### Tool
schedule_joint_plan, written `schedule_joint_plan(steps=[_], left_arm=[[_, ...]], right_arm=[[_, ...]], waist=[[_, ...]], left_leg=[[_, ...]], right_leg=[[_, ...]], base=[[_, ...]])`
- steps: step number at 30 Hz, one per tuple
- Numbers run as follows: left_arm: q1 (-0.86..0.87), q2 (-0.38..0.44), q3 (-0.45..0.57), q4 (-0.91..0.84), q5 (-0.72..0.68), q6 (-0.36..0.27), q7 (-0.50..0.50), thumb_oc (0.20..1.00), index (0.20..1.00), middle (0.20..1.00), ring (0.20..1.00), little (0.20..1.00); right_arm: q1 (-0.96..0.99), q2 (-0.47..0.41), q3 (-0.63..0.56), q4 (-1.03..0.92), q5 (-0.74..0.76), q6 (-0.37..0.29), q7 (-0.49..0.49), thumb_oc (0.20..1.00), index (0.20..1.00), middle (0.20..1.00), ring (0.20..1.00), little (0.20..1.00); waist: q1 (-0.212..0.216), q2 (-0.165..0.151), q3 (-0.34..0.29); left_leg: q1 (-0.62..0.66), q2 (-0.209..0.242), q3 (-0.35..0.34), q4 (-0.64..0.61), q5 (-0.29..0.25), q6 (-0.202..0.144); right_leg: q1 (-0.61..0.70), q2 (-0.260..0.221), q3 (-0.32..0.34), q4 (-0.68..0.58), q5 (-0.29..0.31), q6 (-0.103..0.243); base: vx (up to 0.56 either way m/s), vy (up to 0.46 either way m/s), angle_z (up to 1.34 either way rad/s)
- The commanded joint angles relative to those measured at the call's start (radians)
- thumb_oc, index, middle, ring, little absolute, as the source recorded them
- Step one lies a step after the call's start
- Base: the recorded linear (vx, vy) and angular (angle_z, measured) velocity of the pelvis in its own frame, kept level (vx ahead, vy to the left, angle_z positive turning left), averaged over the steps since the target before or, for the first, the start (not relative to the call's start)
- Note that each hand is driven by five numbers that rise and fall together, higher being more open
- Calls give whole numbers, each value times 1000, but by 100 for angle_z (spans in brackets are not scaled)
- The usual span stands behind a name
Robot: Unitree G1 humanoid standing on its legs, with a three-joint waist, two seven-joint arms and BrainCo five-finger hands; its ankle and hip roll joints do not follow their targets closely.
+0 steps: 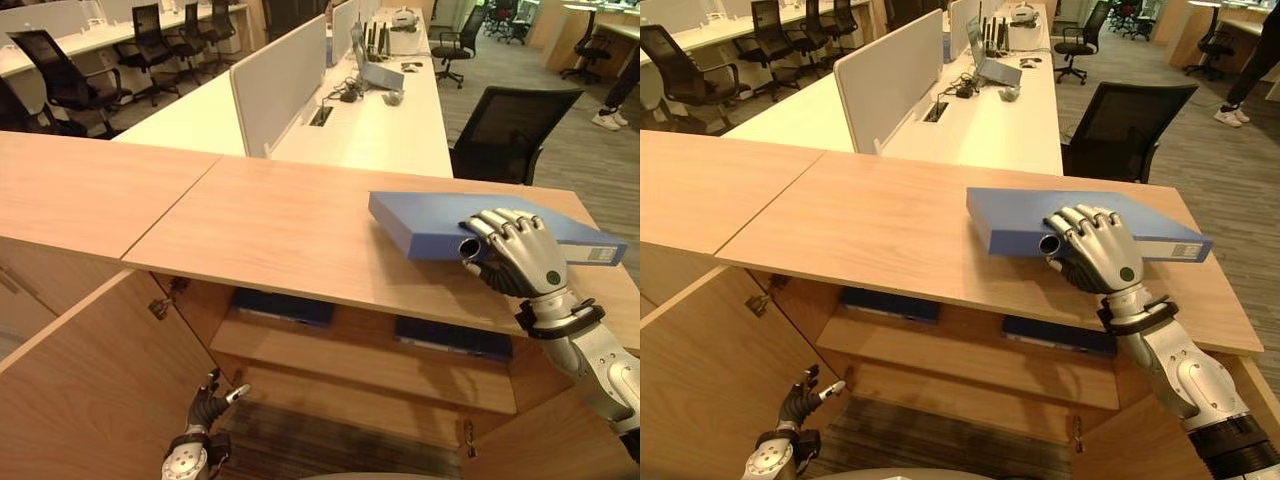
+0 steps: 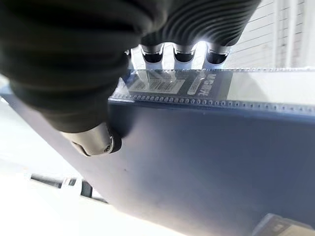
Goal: Put the empty folder in the office cabinet
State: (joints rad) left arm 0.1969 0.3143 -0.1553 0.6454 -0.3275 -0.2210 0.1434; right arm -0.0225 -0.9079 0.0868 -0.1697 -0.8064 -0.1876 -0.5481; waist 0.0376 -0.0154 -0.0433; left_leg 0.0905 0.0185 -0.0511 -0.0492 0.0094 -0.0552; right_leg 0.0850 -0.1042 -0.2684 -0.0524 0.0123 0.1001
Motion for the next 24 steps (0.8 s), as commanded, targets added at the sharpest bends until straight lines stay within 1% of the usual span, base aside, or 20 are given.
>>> schedule_joint_plan(steps=[1,7,8,10,11,13,14,15,19,20,21,22,23,24], left_arm=[[-52,37,15,-5,15,-24,1,1000,1000,1000,1000,1000],[-56,37,17,2,4,-11,3,1000,1000,1000,1000,1000],[-57,36,18,7,3,-6,3,1000,1000,1000,1000,1000],[-57,35,17,8,0,-3,3,1000,1000,1000,1000,1000],[-57,34,15,13,-1,2,2,1000,1000,1000,1000,1000],[-51,31,14,15,-11,8,3,1000,1000,1000,1000,1000],[-51,32,15,15,-11,9,3,1000,1000,1000,1000,1000],[-46,28,15,19,-20,16,2,1000,1000,1000,1000,1000],[-44,18,15,44,-28,28,2,1000,1000,1000,1000,1000],[-44,18,16,45,-28,28,2,1000,1000,1000,1000,1000],[-44,15,12,56,-33,35,2,1000,1000,1000,1000,1000],[-45,15,12,56,-33,35,2,1000,1000,1000,1000,1000],[-46,12,9,62,-38,41,3,1000,1000,1000,1000,1000],[-46,12,9,62,-38,41,3,1000,1000,1000,1000,1000]], right_arm=[[-121,-2,-57,-78,119,9,-39,200,200,200,200,200],[-208,14,-110,-125,260,-9,-31,200,200,200,200,200],[-236,22,-129,-140,315,-20,-26,200,200,200,200,200],[-252,25,-137,-140,347,-22,-25,200,200,200,200,200],[-289,39,-144,-135,425,-36,-19,200,200,200,200,200],[-319,58,-145,-126,508,-49,-16,200,200,200,200,200],[-321,58,-145,-125,511,-49,-15,200,200,200,200,200],[-349,82,-146,-113,618,-65,-3,200,200,200,200,200],[-386,110,-150,-92,795,-101,26,200,200,200,200,200],[-387,109,-151,-91,798,-102,28,200,200,200,200,200],[-405,117,-152,-84,884,-121,37,200,200,200,200,200],[-406,117,-152,-83,884,-122,37,200,200,200,200,200],[-419,132,-151,-79,975,-145,48,200,200,200,200,200],[-420,131,-151,-77,977,-146,49,200,200,200,200,200]], waist=[[15,-52,-29],[15,-56,-34],[15,-58,-39],[16,-59,-41],[17,-61,-44],[19,-63,-46],[19,-63,-45],[22,-65,-47],[25,-69,-49],[25,-69,-49],[26,-71,-50],[26,-71,-50],[26,-73,-50],[26,-73,-50]], left_leg=[[-5,-15,6,-38,-38,37],[-6,-17,8,-38,-36,38],[-6,-18,9,-37,-36,38],[-7,-18,10,-37,-36,38],[-7,-18,10,-37,-35,38],[-8,-18,12,-38,-35,38],[-8,-18,12,-38,-35,38],[-9,-18,13,-38,-34,37],[-12,-18,19,-38,-33,35],[-12,-18,19,-38,-33,35],[-13,-18,19,-38,-33,33],[-13,-18,19,-38,-32,33],[-13,-18,19,-38,-32,33],[-13,-18,19,-38,-32,33]], right_leg=[[13,2,70,18,2,34],[6,3,76,25,4,33],[5,2,78,28,5,32],[4,1,79,29,5,33],[1,1,81,29,6,32],[-1,1,81,28,8,33],[-1,1,81,28,8,33],[-4,0,83,27,11,33],[-6,-1,83,25,16,33],[-7,-1,84,25,16,33],[-8,-1,84,25,17,33],[-8,-1,84,25,17,33],[-8,-2,84,25,18,33],[-8,-2,84,25,18,33]], base=[[-40,8,-2],[-38,14,-4],[-33,18,-2],[0,0,0],[0,0,0],[-23,10,-4],[0,0,0],[0,0,0],[-9,6,0],[0,0,0],[0,0,0],[0,0,0],[0,0,0],[0,0,0]])
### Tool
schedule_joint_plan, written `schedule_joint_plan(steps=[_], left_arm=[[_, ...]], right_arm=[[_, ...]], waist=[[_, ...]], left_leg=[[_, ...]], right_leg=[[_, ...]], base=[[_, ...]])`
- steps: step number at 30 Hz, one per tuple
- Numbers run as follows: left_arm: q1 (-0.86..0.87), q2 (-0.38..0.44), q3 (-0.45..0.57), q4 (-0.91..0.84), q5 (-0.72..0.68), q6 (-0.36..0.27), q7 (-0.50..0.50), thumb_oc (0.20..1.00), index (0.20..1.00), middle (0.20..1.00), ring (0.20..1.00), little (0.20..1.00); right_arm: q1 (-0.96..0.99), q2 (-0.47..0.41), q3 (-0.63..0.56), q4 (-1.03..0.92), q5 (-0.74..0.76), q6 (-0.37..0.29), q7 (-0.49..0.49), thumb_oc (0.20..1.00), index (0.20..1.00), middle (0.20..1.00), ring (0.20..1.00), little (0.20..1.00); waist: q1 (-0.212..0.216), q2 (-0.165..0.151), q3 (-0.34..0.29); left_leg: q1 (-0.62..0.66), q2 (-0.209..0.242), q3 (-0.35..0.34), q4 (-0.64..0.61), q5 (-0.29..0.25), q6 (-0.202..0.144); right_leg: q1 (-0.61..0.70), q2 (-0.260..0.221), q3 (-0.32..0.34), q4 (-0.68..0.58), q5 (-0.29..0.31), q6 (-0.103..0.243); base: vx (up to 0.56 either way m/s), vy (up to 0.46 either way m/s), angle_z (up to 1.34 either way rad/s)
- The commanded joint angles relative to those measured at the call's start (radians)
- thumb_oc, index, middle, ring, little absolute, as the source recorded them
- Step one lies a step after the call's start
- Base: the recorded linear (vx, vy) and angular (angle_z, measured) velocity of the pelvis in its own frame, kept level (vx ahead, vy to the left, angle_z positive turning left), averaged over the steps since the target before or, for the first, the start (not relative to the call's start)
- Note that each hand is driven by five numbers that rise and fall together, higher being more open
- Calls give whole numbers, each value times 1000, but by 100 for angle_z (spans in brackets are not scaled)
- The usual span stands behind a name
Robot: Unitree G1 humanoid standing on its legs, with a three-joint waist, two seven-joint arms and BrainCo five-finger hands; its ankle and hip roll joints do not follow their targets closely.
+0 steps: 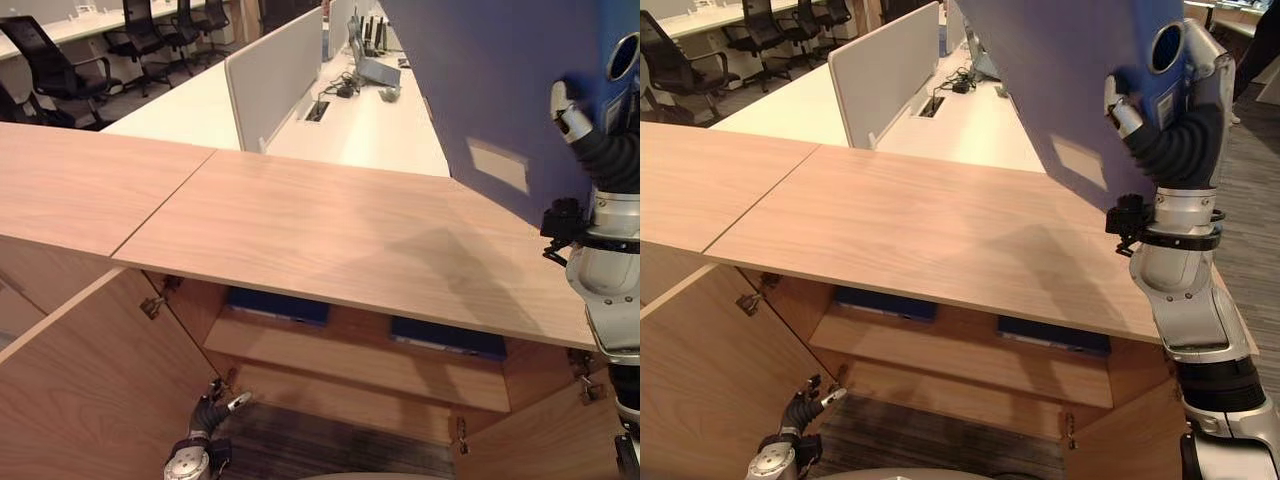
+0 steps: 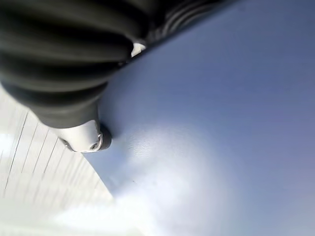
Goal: Put the empty folder in the office cabinet
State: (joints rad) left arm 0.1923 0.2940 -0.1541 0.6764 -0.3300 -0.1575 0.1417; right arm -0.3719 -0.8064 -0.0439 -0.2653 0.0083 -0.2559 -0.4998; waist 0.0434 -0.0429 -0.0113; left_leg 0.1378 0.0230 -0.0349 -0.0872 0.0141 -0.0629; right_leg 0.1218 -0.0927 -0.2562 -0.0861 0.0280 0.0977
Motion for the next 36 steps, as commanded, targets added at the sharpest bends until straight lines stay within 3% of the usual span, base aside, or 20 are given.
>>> schedule_joint_plan(steps=[1,8,15,26,31,33,36], left_arm=[[-44,30,7,37,-38,-19,5,1000,1000,1000,1000,1000],[-57,36,1,29,-60,2,2,1000,1000,1000,1000,1000],[-3,139,10,-161,-103,12,-122,1000,1000,1000,1000,1000],[19,105,22,-150,-93,20,-140,1000,1000,1000,1000,1000],[-7,109,9,-176,-95,17,-149,1000,1000,1000,1000,1000],[-29,125,-3,-199,-91,16,-153,1000,1000,1000,1000,1000],[-31,133,-3,-214,-92,17,-157,1000,1000,1000,1000,1000]], right_arm=[[-82,36,-16,21,210,-87,9,200,200,200,200,200],[-117,83,4,23,496,-146,76,200,200,200,200,200],[-116,119,37,49,677,-137,181,200,200,200,200,200],[-48,227,46,54,725,-112,231,200,200,200,200,200],[-36,295,65,62,743,-100,251,200,200,200,200,200],[-22,323,84,56,765,-87,281,200,200,200,200,200],[-5,327,93,52,778,-72,306,200,200,200,200,200]], waist=[[20,-46,-81],[15,-51,-79],[12,-35,-72],[17,-13,-35],[14,13,22],[16,38,36],[23,42,31]], left_leg=[[-60,-23,2,0,-36,40],[-59,-23,5,0,-36,38],[-59,-22,11,0,-35,39],[-61,-26,21,0,-29,54],[-94,-19,63,2,-8,71],[-128,-6,92,12,12,83],[-142,-4,109,19,17,86]], right_leg=[[-45,-13,72,59,3,34],[-49,-13,71,65,5,34],[-56,-16,72,73,5,35],[-86,-33,74,135,5,44],[-198,-55,71,281,51,82],[-212,-57,58,379,6,75],[-187,-56,55,417,-30,56]], base=[[0,0,0],[0,0,0],[-6,10,-1],[-22,33,-8],[-183,10,-29],[-245,24,-39],[-107,-11,-11]])
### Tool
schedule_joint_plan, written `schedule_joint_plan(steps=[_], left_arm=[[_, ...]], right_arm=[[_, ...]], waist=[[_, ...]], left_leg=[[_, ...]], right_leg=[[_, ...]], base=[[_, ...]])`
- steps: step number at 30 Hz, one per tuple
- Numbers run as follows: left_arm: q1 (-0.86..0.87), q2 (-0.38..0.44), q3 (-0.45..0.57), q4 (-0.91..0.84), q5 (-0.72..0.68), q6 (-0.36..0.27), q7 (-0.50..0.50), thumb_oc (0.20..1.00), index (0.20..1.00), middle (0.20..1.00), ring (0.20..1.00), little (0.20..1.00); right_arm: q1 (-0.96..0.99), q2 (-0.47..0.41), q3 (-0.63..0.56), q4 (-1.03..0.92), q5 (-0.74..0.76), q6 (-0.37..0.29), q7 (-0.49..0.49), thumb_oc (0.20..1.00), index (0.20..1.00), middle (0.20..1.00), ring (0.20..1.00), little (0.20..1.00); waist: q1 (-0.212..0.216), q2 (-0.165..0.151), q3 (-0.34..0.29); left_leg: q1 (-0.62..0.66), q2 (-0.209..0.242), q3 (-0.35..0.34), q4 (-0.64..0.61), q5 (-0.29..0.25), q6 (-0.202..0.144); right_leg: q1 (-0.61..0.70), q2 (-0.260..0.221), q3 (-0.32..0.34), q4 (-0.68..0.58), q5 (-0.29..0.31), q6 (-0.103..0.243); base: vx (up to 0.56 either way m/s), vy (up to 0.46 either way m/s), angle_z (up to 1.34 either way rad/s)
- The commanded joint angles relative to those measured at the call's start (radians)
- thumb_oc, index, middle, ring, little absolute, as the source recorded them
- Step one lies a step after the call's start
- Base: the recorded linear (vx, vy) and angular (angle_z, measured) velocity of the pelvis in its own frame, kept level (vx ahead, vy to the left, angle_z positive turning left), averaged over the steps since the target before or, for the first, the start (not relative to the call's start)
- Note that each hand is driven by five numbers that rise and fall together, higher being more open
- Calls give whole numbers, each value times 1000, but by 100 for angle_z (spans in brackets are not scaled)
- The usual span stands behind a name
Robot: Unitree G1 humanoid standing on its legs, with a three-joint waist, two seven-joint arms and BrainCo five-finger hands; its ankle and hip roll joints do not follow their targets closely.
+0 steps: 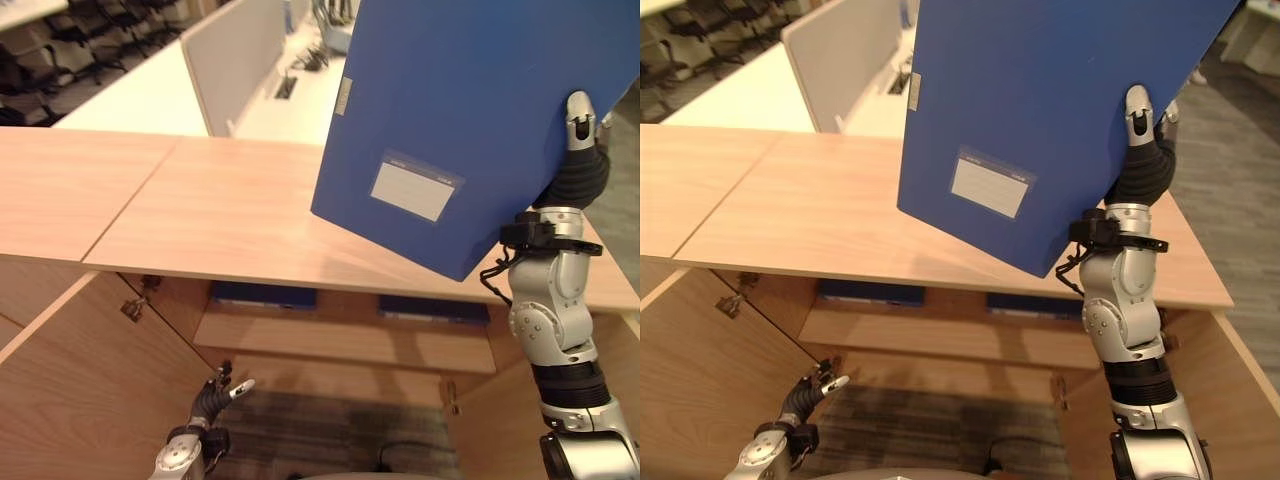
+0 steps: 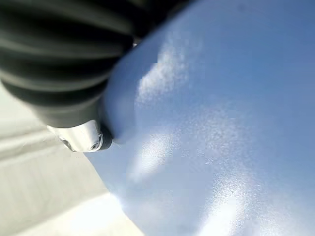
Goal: Put the empty folder in the office cabinet
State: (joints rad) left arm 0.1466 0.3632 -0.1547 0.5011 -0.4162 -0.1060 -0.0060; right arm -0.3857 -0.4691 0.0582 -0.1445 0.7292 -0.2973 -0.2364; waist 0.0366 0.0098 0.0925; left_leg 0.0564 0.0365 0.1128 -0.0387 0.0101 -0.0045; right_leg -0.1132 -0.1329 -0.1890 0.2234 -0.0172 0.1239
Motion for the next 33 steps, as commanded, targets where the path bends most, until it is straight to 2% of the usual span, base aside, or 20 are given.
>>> schedule_joint_plan(steps=[1,2,3,5,12,14,16,18,21,24,25,33], left_arm=[[12,68,6,-40,-8,-36,-11,1000,1000,1000,1000,1000],[12,69,6,-40,-8,-36,-11,1000,1000,1000,1000,1000],[10,63,17,-38,-6,-31,-8,1000,1000,1000,1000,1000],[6,56,24,-22,1,-30,-7,1000,1000,1000,1000,1000],[4,21,30,12,2,-11,-3,1000,1000,1000,1000,1000],[3,16,27,12,4,-10,-3,1000,1000,1000,1000,1000],[-17,9,15,4,-7,-13,5,1000,1000,1000,1000,1000],[-22,5,13,-23,-38,-19,13,1000,1000,1000,1000,1000],[-17,6,14,-32,-47,-18,8,1000,1000,1000,1000,1000],[-11,1,14,-29,-41,-11,3,1000,1000,1000,1000,1000],[-6,-3,23,-25,-28,-9,2,1000,1000,1000,1000,1000],[-1,9,65,-53,-13,-20,-13,1000,1000,1000,1000,1000]], right_arm=[[33,-9,-1,-68,63,-22,58,200,200,200,200,200],[34,-9,-2,-69,64,-21,58,200,200,200,200,200],[50,-4,1,-80,69,-7,72,200,200,200,200,200],[57,-1,-3,-81,75,-5,78,200,200,200,200,200],[98,-14,-13,-95,119,9,102,200,200,200,200,200],[104,-12,-15,-97,125,9,104,200,200,200,200,200],[96,-13,-14,-86,137,4,98,200,200,200,200,200],[62,-6,17,-63,165,6,105,200,200,200,200,200],[49,-15,36,-52,181,17,119,200,200,200,200,200],[65,-23,40,-64,208,33,139,200,200,200,200,200],[81,-23,32,-86,223,37,159,200,200,200,200,200],[172,-25,47,-123,246,83,236,200,200,200,200,200]], waist=[[44,-25,-84],[44,-27,-83],[59,-41,-92],[60,-46,-101],[38,-37,-96],[35,-34,-90],[37,-35,-58],[36,-49,-46],[28,-54,-49],[5,-39,-72],[-4,-27,-91],[-16,-11,-120]], left_leg=[[-80,-26,-24,-20,29,23],[-77,-27,-24,-20,28,23],[-85,-30,-10,-13,31,17],[-82,-30,-8,-11,28,12],[-93,9,-3,16,47,-27],[-102,14,-8,26,51,-32],[-165,19,-52,73,76,-54],[-156,-13,-175,132,9,-61],[-116,-12,-188,160,-33,-62],[-48,11,-182,118,-45,-59],[-21,21,-162,67,-44,-60],[43,9,-147,-33,-29,-56]], right_leg=[[105,-10,-6,61,2,28],[110,-11,-6,57,2,29],[147,-11,-9,0,-34,15],[165,-6,-10,-47,-51,10],[220,43,-2,-214,-38,-16],[221,47,-6,-223,-36,-21],[204,45,-4,-217,-29,-32],[138,32,17,-185,-6,-38],[124,27,27,-172,-3,-41],[112,40,26,-169,-5,-43],[119,49,27,-184,-1,-40],[169,41,33,-261,43,-20]], base=[[-94,-65,13],[-82,-124,7],[-16,-69,-19],[8,-98,-31],[-16,-176,-29],[-89,-110,2],[-236,-107,11],[-248,-48,-5],[-70,9,-27],[-20,74,-11],[32,59,9],[36,73,-1]])
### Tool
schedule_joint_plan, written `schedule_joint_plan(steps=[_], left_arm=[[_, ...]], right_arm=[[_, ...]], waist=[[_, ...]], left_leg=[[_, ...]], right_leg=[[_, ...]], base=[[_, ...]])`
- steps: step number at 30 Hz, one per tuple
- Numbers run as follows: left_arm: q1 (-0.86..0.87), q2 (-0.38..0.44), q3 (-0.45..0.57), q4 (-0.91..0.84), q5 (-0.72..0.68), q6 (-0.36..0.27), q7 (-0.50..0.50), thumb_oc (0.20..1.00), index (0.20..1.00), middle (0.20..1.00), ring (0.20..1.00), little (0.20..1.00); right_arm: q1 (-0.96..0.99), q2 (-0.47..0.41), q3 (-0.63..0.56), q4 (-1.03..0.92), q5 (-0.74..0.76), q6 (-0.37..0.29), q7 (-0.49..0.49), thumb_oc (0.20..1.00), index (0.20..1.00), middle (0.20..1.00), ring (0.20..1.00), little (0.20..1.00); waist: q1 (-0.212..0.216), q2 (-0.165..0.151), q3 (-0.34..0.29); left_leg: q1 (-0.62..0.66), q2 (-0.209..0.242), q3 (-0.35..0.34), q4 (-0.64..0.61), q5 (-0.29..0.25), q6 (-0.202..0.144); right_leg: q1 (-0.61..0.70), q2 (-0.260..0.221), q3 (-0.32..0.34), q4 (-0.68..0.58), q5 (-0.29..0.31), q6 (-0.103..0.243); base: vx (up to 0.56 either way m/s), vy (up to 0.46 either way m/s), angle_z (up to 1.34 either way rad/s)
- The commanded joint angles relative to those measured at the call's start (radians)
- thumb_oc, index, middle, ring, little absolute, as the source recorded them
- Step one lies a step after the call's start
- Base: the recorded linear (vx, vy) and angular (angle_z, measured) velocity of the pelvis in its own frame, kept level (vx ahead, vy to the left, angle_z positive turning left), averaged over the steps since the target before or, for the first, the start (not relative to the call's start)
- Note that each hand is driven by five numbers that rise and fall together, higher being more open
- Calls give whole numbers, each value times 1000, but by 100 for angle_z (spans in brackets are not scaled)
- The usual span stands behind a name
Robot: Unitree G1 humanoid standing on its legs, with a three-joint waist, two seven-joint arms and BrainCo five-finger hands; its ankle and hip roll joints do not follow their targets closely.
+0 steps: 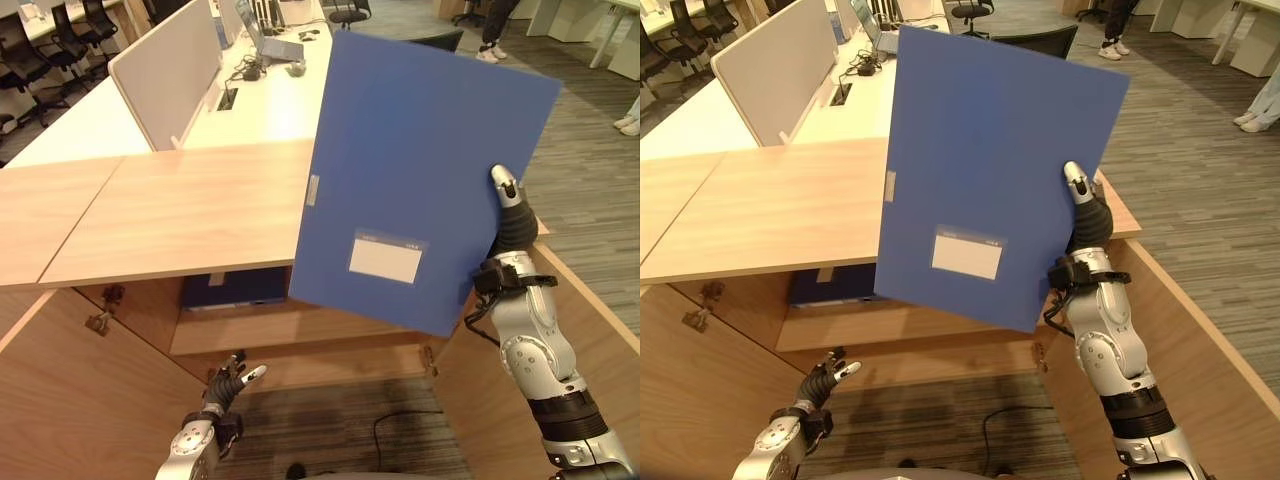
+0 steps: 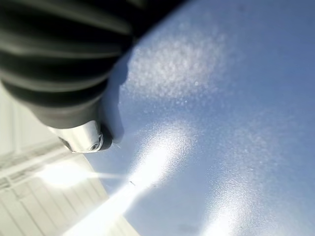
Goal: Put the empty folder in the office cabinet
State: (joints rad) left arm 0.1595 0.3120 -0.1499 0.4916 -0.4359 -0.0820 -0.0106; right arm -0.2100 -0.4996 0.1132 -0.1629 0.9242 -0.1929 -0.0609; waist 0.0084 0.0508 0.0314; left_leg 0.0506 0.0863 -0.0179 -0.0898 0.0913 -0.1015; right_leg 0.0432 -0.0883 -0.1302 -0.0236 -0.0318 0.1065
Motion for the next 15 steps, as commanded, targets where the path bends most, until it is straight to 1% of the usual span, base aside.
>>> schedule_joint_plan(steps=[1,4,5,6,9,10,11,12,13,14,15], left_arm=[[-14,61,60,-43,6,-44,-8,1000,1000,1000,1000,1000],[-12,82,78,-58,5,-51,-21,1000,1000,1000,1000,1000],[-10,106,88,-75,1,-55,-43,1000,1000,1000,1000,1000],[-9,106,88,-75,1,-55,-44,1000,1000,1000,1000,1000],[-9,149,101,-101,-27,-57,-91,1000,1000,1000,1000,1000],[-7,190,110,-134,-62,-55,-135,1000,1000,1000,1000,1000],[-7,191,110,-134,-63,-55,-135,1000,1000,1000,1000,1000],[-6,219,112,-162,-82,-57,-162,1000,1000,1000,1000,1000],[0,250,112,-197,-122,-50,-201,1000,1000,1000,1000,1000],[15,307,121,-271,-186,-43,-272,1000,1000,1000,1000,1000],[24,336,129,-307,-216,-38,-302,1000,1000,1000,1000,1000]], right_arm=[[-4,6,-8,-105,51,-21,61,200,200,200,200,200],[25,-13,-10,-91,47,4,92,200,200,200,200,200],[36,-40,-12,-79,35,20,116,200,200,200,200,200],[36,-40,-12,-78,35,19,116,200,200,200,200,200],[49,-77,-16,-54,26,46,155,200,200,200,200,200],[58,-98,-16,-33,21,57,179,200,200,200,200,200],[58,-98,-17,-33,21,57,180,200,200,200,200,200],[62,-107,-21,-22,16,63,191,200,200,200,200,200],[66,-121,-20,-8,10,68,205,200,200,200,200,200],[79,-139,-23,12,-3,78,231,200,200,200,200,200],[90,-144,-23,25,-10,81,241,200,200,200,200,200]], waist=[[12,-52,-59],[15,-54,-59],[16,-55,-60],[16,-55,-60],[17,-59,-61],[19,-62,-61],[19,-63,-61],[20,-65,-61],[22,-67,-62],[26,-69,-63],[28,-73,-65]], left_leg=[[49,-41,-16,18,-110,41],[52,-43,-19,13,-110,43],[55,-47,-22,12,-111,45],[55,-47,-21,12,-111,45],[54,-50,-24,13,-112,48],[52,-51,-26,15,-111,51],[52,-51,-26,15,-111,51],[51,-52,-28,15,-111,52],[51,-53,-30,15,-111,53],[52,-55,-34,14,-112,56],[53,-55,-36,14,-113,57]], right_leg=[[14,-4,-26,-15,58,-3],[21,-12,-26,-16,60,2],[23,-15,-23,-12,59,4],[23,-15,-23,-12,59,4],[21,-21,-23,-3,58,8],[20,-24,-26,2,58,11],[20,-24,-26,2,57,11],[19,-25,-26,5,57,12],[19,-28,-27,7,57,14],[19,-31,-29,10,57,17],[21,-32,-30,9,57,18]], base=[[25,68,-3],[2,62,-1],[-2,68,-2],[-1,59,0],[-13,48,1],[-8,42,-1],[-4,38,-1],[0,0,0],[-8,34,-1],[0,0,0],[3,16,4]])
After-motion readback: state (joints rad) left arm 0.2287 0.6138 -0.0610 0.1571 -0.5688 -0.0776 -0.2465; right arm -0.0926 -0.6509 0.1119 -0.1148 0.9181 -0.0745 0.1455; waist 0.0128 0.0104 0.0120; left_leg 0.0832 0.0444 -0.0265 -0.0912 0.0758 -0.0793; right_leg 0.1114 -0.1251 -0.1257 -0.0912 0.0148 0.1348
